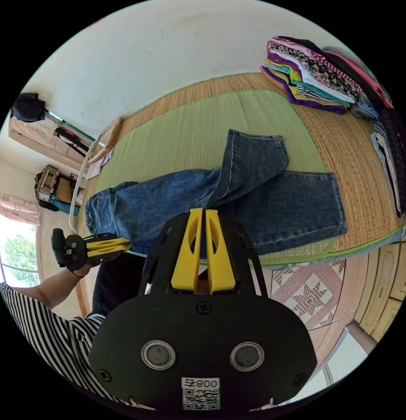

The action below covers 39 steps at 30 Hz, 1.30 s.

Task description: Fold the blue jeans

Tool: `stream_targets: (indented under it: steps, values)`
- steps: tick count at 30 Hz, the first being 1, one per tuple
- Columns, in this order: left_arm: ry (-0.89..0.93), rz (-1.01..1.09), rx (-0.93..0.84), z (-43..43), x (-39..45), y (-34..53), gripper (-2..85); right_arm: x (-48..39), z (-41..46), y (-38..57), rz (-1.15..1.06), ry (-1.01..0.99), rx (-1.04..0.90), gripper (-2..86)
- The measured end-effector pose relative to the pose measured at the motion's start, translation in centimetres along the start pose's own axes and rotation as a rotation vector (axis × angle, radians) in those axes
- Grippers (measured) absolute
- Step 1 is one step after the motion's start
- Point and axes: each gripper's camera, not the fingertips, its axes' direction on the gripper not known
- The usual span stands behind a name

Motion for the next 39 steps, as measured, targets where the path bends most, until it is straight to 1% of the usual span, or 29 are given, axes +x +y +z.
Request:
stream_targets:
  steps: [3,8,13,21,27,29,31,34,36,39]
  values:
    - [-0.006,0.023,-0.05,1.6,1.1,-1.6,1.4,1.8,0.4,2.4,0.026,-0.016,-0.01,0.3]
    - [-0.014,-0.001,-0.122,4.4,1.8,-4.4,1.7,4.0,2.1,5.0,0.027,0.01,-0.053,0.3]
    - [0.014,-0.043,-0.139,5.4,1.4,-6.5,2.1,5.8,2.4,6.9,0.041,-0.01,-0.055,0.4]
    - [0.202,-0.204,-0.096,5.8,-2.2,-8.6,3.4,8.4,3.5,9.1,0.076,-0.05,-0.062,0.7]
    - [0.317,-0.262,0.02,4.5,-4.4,-12.1,3.4,10.0,3.2,10.6,0.091,-0.129,-0.028,1.0]
    - [0.401,-0.244,0.085,4.4,-5.0,-14.9,3.0,10.3,3.2,11.1,0.094,-0.153,-0.019,1.1]
    - [0.453,-0.23,0.105,5.0,-5.4,-17.6,3.1,10.4,3.0,11.5,0.091,-0.161,-0.011,1.3]
    - [0.479,-0.22,0.118,7.1,-6.0,-22.9,3.6,10.4,2.9,12.0,0.086,-0.177,-0.003,1.4]
    - [0.507,-0.265,0.098,9.2,-6.8,-26.1,3.9,10.4,2.8,12.3,0.084,-0.191,0.004,1.5]
    - [0.604,-0.381,0.084,13.0,-8.6,-30.4,4.5,10.3,2.6,12.8,0.087,-0.215,0.011,1.9]
